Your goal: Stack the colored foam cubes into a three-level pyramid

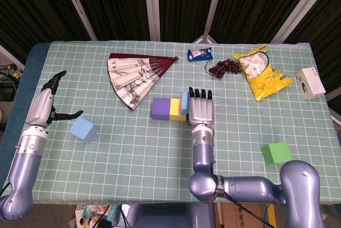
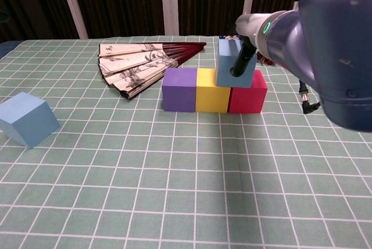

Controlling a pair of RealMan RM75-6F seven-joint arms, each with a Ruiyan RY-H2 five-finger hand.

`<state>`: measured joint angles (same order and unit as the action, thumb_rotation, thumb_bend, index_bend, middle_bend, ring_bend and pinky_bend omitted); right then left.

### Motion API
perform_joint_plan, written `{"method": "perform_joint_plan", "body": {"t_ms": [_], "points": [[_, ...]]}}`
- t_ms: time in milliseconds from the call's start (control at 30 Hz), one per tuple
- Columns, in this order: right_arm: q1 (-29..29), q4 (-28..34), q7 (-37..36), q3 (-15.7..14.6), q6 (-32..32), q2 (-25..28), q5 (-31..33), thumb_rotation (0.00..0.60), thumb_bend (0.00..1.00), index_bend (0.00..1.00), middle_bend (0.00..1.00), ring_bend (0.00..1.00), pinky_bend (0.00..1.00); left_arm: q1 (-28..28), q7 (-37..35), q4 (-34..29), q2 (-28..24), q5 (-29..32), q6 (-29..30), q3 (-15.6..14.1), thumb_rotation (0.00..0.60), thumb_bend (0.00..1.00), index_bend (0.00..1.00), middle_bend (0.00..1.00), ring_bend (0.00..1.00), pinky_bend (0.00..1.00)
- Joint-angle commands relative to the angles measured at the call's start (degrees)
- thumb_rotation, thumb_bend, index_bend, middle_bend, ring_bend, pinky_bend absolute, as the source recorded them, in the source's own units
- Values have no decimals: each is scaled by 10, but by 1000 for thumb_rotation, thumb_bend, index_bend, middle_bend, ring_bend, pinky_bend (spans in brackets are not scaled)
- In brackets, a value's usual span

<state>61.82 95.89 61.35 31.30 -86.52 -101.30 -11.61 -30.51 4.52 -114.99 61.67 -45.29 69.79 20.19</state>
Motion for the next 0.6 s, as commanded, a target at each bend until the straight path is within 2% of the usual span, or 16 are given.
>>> {"method": "perform_joint_plan", "body": {"t_ms": [33, 333, 467, 600], "points": [[0, 2, 2, -1, 1, 1, 2, 600, 424, 0, 79, 35, 0, 0, 0, 0, 0, -1, 1, 0, 600, 66, 0, 44, 62, 25], [-1, 20, 1, -7, -2, 7, -5, 600, 383, 0, 10, 0, 0, 0, 0, 2, 0, 0, -1, 0, 600, 67, 0, 44, 62, 25], [-9, 49, -5, -14, -8, 20, -20, 600, 379, 0, 2, 0, 0, 0, 1, 3, 1, -1, -1, -1, 600, 66, 0, 44, 62, 25], [-37, 109, -22, -33, -26, 57, -54, 600, 379, 0, 0, 0, 0, 0, 4, 2, 2, -3, 3, -2, 600, 67, 0, 44, 62, 25]]}}
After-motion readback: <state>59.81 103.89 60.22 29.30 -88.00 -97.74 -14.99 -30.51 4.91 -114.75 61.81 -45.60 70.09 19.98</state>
